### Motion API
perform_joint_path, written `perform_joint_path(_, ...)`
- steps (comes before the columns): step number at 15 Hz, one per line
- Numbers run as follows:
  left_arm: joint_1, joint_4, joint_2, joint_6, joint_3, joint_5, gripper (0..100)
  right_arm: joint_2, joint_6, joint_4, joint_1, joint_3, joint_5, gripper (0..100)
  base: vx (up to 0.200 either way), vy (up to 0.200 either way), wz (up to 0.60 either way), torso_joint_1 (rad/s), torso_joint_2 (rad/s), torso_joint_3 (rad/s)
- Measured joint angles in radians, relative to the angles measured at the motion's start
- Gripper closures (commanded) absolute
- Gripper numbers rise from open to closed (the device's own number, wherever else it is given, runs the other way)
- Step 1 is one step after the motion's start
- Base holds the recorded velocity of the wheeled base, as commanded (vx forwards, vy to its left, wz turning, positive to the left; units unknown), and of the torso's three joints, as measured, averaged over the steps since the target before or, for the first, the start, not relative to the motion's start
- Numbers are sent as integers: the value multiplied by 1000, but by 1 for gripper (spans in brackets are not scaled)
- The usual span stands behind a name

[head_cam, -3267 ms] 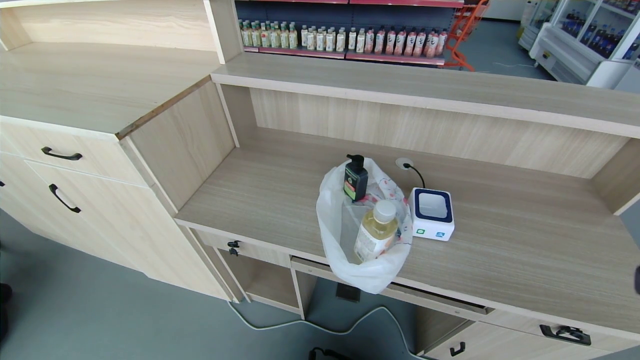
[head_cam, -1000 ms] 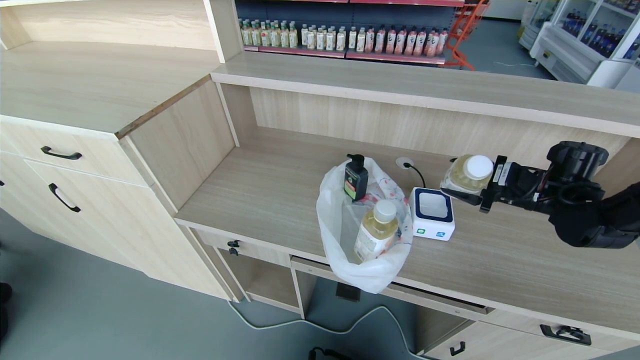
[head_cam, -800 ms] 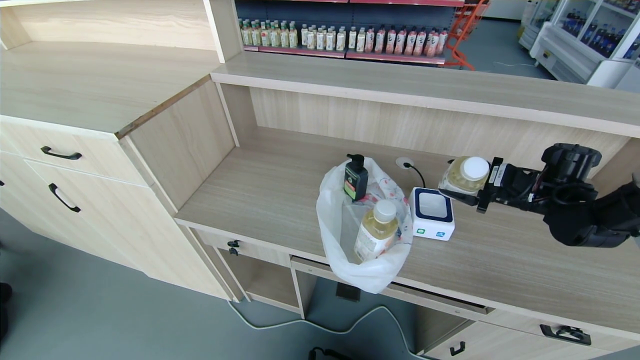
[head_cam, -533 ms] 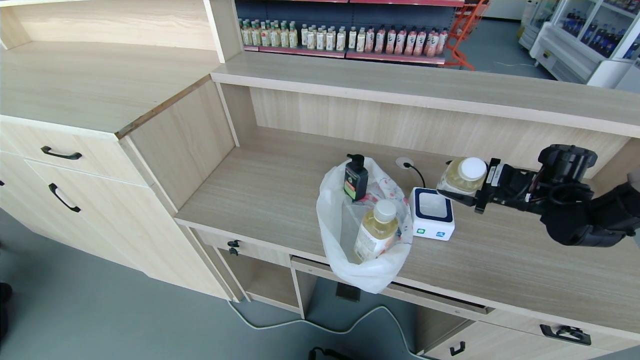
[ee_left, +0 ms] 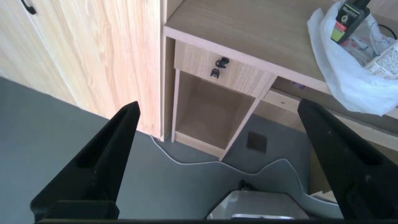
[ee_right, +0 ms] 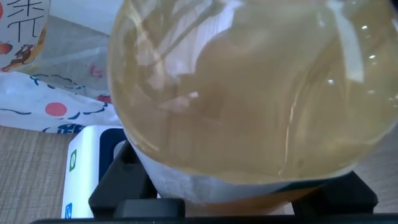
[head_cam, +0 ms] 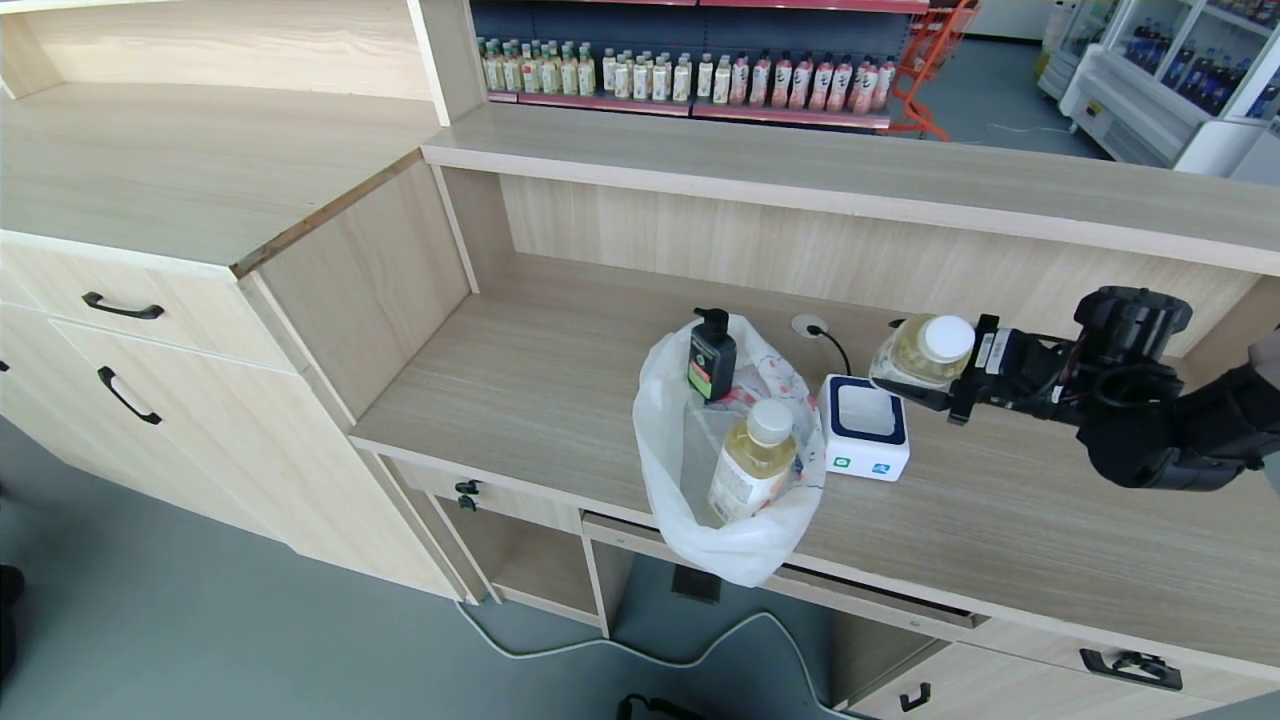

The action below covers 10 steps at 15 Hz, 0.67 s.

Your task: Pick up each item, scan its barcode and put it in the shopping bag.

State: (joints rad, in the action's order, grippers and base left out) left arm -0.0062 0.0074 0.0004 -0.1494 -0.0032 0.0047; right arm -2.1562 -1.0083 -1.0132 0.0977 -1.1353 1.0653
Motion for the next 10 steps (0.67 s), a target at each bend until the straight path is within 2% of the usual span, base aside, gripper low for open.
perform_joint_path(10,0,0,0,0,0,0,0,-130,-2,-43,-40,-149,21,100,0,0,0,0,0,0)
